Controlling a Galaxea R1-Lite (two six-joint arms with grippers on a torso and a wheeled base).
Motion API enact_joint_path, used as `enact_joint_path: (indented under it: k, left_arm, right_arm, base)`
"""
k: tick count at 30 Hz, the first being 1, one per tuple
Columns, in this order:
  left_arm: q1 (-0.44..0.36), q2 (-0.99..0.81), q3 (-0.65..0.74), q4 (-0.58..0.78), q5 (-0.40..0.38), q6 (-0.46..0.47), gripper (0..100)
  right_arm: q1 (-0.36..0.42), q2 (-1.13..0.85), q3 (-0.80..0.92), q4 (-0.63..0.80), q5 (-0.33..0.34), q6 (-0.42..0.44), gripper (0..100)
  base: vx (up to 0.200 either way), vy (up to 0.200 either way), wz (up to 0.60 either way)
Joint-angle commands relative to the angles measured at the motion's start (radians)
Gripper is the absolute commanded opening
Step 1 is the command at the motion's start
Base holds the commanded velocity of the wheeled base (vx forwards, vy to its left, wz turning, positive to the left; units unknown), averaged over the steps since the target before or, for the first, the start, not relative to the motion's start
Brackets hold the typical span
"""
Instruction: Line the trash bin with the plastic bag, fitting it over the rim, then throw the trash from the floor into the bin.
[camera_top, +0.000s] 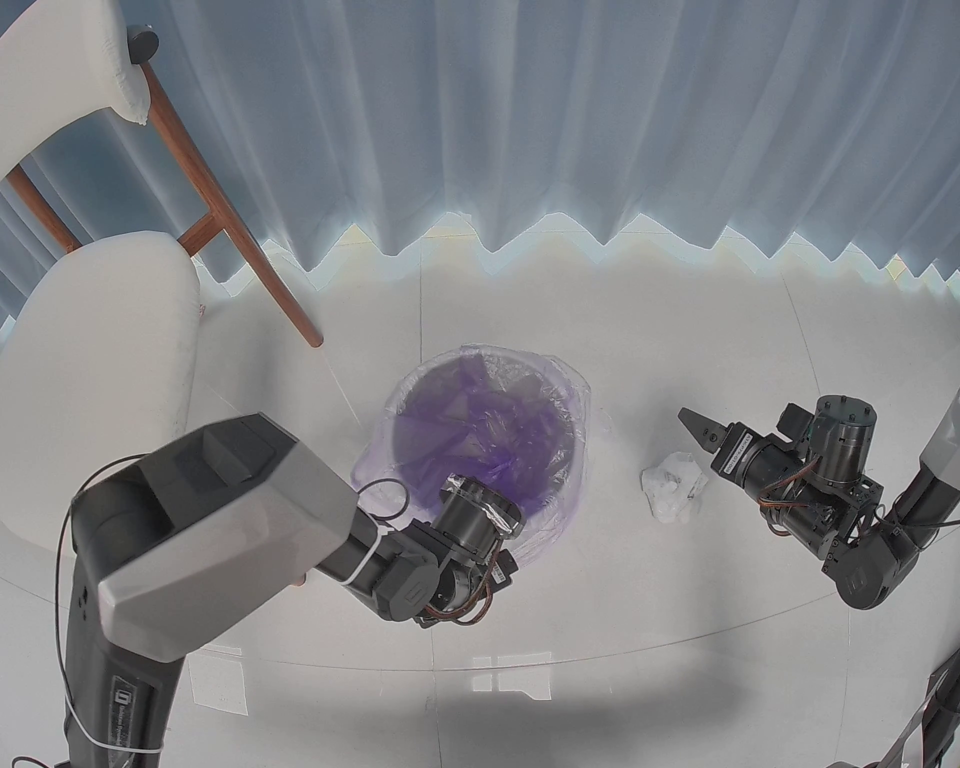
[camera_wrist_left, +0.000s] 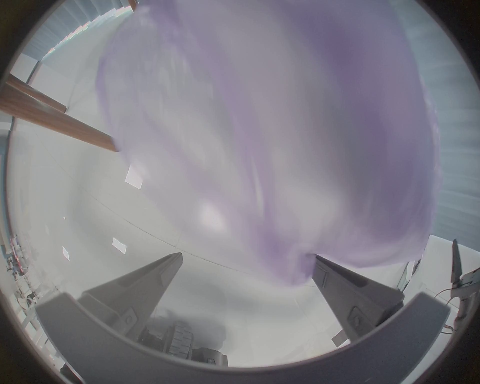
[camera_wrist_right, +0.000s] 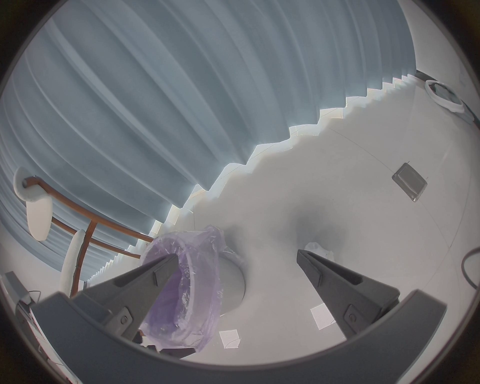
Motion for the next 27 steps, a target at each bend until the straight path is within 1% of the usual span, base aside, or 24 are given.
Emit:
enact_joint_path:
  k: [1,7,9,10,12,14,16,18,20,21,23,25,27]
  left_arm:
    - [-0.007,-0.189,0.11,-0.003,0.001,-0.005,100]
    - [-0.017,-0.359,0.262,-0.006,0.008,-0.009,100]
    - [-0.013,-0.374,0.286,-0.009,0.011,-0.008,100]
    - [-0.002,-0.419,0.352,-0.026,0.025,-0.008,100]
    - [0.016,-0.437,0.403,-0.057,0.027,0.008,100]
    - [0.03,-0.435,0.472,-0.121,0.025,0.035,100]
    - [0.038,-0.429,0.509,-0.18,0.025,0.064,100]
    - [0.058,-0.393,0.55,-0.275,0.025,0.117,100]
    - [0.062,-0.37,0.558,-0.322,0.025,0.138,100]
    - [0.076,-0.333,0.558,-0.385,0.027,0.149,100]
    - [0.084,-0.296,0.547,-0.437,0.025,0.15,100]
    - [0.087,-0.282,0.544,-0.447,0.025,0.152,100]
    - [0.088,-0.238,0.533,-0.456,0.024,0.181,100]
  right_arm:
    - [-0.008,0.004,0.003,0.0,0.001,0.003,100]
    - [-0.025,0.012,0.001,0.0,0.002,0.004,100]
    - [-0.025,0.012,0.001,0.0,0.001,0.004,100]
    - [-0.025,0.013,0.001,0.0,0.001,0.004,100]
    - [-0.025,0.015,0.0,0.0,0.001,0.004,100]
    - [-0.025,0.018,0.0,0.0,0.002,0.004,100]
    - [-0.025,0.019,0.0,0.0,0.002,0.004,100]
    - [-0.025,0.019,0.001,0.0,0.001,0.004,100]
    - [-0.025,0.018,0.001,0.0,0.001,0.004,100]
    - [-0.025,0.018,0.001,0.0,0.001,0.004,100]
    - [-0.024,0.015,0.004,0.0,0.001,0.004,100]
    - [-0.025,0.015,0.004,0.0,0.001,0.004,100]
    - [-0.025,0.01,0.006,0.0,0.001,0.003,100]
  base:
    - [0.0,0.0,0.0]
    - [0.0,0.0,0.0]
    - [0.0,0.0,0.0]
    - [0.0,0.0,0.0]
    - [0.0,0.0,0.0]
    - [0.0,0.0,0.0]
    - [0.0,0.0,0.0]
    - [0.0,0.0,0.0]
    - [0.0,0.0,0.0]
    - [0.0,0.0,0.0]
    - [0.0,0.0,0.0]
    - [0.0,0.0,0.0]
    - [0.0,0.0,0.0]
